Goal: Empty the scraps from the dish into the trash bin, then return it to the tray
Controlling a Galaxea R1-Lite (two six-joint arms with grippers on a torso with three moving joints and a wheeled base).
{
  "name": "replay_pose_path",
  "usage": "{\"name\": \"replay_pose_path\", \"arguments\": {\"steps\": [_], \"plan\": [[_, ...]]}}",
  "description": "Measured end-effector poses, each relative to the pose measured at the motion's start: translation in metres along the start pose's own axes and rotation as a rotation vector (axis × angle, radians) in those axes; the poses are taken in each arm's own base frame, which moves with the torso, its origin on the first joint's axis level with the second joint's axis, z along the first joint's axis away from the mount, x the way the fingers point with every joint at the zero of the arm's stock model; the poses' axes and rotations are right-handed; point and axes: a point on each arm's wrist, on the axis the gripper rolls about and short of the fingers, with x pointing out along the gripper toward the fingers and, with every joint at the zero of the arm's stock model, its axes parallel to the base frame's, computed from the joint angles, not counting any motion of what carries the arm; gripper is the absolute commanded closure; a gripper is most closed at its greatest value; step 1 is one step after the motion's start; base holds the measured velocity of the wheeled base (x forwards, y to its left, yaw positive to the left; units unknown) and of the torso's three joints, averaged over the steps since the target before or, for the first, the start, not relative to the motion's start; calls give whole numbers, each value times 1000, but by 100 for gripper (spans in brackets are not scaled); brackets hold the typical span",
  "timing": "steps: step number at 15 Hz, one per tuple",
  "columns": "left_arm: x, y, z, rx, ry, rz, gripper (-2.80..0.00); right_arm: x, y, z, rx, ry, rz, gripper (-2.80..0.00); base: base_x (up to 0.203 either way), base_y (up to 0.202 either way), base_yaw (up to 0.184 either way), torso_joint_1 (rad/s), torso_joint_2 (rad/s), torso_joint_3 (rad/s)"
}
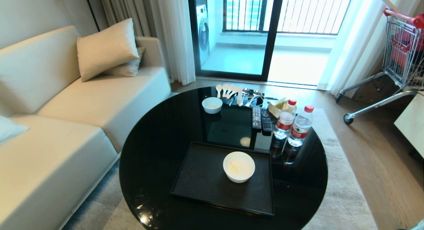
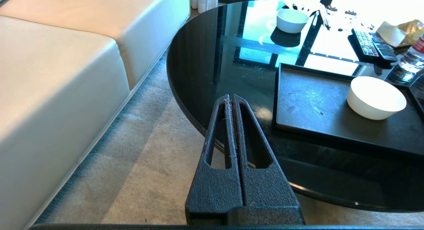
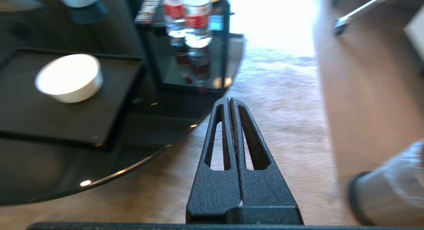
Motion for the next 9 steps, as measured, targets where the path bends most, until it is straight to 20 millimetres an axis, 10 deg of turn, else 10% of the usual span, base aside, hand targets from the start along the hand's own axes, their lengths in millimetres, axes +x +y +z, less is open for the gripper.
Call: {"name": "replay_pose_path", "arguments": {"steps": [9], "plan": [[0,0,0,0,0,0,0,-15,3,-20,-54,11,94,0,0,0,0,0,0,0]]}}
